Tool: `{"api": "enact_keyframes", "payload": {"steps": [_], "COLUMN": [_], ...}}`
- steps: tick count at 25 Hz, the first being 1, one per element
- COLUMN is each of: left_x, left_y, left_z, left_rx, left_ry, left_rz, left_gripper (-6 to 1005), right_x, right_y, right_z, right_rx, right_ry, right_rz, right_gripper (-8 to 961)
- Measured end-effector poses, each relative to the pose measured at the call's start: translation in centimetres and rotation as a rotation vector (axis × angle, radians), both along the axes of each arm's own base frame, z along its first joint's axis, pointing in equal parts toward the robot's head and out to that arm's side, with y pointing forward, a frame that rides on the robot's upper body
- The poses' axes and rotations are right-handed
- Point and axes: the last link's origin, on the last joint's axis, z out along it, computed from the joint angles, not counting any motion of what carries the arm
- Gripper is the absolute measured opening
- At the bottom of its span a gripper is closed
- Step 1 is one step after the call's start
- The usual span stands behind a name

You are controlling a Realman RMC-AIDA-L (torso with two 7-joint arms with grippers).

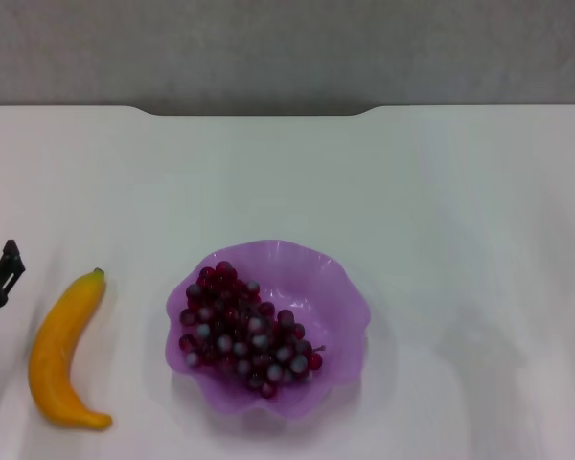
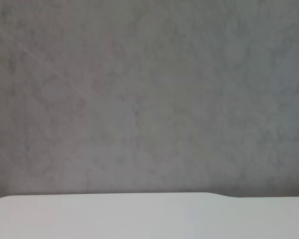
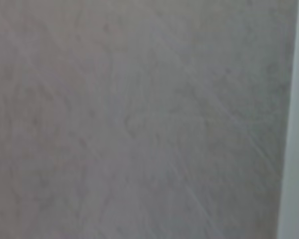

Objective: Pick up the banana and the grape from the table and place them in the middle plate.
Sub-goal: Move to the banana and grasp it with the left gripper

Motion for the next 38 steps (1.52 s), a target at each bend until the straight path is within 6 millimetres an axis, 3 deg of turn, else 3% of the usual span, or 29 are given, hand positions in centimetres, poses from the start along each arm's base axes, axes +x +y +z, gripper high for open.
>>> {"api": "enact_keyframes", "payload": {"steps": [4, 10, 23, 38], "left_x": [0.4, 0.2, 1.0, 1.0], "left_y": [0.4, 0.9, -0.3, -1.5], "left_z": [-0.2, -0.8, -2.0, -3.4], "left_rx": [-0.007, -0.045, -0.126, -0.233], "left_ry": [-0.003, 0.002, -0.045, -0.004], "left_rz": [-0.006, 0.027, -0.058, -0.089], "left_gripper": [847, 847, 846, 845], "right_x": [1.4, 3.1, 4.5, 4.2], "right_y": [-1.4, -1.7, -2.1, -1.8], "right_z": [-1.9, -3.9, -4.3, -4.4], "right_rx": [-0.031, -0.147, -0.203, -0.208], "right_ry": [0.001, -0.018, -0.037, -0.038], "right_rz": [-0.07, -0.141, -0.197, -0.186], "right_gripper": [42, 17, 18, 18]}}
